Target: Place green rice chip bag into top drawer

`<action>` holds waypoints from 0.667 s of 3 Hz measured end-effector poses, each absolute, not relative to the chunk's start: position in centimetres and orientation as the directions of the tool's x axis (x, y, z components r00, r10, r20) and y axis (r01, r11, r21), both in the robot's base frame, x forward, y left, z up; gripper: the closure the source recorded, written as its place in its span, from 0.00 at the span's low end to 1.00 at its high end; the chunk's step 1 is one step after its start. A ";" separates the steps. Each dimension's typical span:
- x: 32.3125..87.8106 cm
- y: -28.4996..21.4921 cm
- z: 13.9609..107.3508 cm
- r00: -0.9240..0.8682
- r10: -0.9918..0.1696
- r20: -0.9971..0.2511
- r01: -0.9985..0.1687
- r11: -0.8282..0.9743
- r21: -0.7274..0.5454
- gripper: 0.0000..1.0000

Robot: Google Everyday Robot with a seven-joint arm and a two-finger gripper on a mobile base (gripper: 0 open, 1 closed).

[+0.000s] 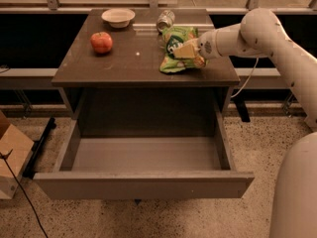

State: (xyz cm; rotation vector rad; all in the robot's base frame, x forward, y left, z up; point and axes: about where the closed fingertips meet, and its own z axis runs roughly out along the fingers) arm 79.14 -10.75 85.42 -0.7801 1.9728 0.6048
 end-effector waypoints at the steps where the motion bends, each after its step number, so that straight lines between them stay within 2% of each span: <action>1: 79.1 -10.8 85.5 -0.394 -0.283 -0.874 -0.725 0.681 0.106 1.00; 2: 79.1 -10.8 85.5 -0.394 -0.283 -0.874 -0.725 0.681 0.106 1.00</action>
Offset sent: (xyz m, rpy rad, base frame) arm -0.2390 0.0535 0.2189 -0.4098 -0.4503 0.4473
